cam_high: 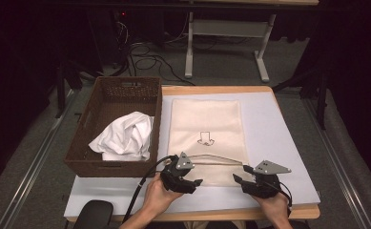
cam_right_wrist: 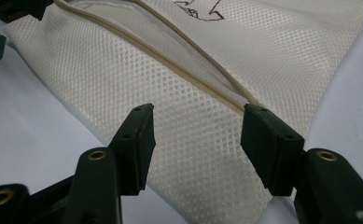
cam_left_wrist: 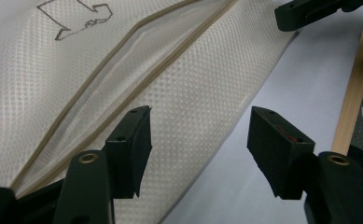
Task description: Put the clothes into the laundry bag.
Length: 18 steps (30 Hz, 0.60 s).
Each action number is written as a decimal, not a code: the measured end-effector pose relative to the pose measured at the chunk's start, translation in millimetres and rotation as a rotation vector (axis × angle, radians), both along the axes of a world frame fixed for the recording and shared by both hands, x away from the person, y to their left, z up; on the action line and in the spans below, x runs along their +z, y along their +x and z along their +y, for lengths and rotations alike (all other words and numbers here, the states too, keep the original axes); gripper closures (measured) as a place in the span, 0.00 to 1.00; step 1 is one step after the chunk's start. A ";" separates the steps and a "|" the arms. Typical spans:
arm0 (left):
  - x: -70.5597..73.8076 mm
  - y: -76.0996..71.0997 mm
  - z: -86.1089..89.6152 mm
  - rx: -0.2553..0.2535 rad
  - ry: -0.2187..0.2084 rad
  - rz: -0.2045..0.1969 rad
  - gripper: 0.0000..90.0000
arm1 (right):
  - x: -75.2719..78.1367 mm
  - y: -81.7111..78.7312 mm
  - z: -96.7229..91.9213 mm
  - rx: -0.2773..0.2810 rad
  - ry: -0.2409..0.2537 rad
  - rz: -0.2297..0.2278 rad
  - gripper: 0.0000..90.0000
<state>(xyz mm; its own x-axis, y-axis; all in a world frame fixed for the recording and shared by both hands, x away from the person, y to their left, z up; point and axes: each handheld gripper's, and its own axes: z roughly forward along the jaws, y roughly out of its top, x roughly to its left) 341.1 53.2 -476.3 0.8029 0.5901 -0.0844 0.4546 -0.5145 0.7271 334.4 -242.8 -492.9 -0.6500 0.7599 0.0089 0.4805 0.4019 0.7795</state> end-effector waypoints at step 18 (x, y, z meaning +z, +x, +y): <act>-15.6 21.6 -23.3 0.017 -0.001 -0.005 0.47 | -1.1 1.2 -0.2 0.002 -0.003 0.016 0.50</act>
<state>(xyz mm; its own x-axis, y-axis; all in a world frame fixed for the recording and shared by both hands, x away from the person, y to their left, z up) 362.7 29.9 -491.9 0.7930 0.6038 -0.0810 0.4599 -0.5061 0.7296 335.6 -243.0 -494.0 -0.6513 0.7586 0.0167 0.4919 0.4054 0.7705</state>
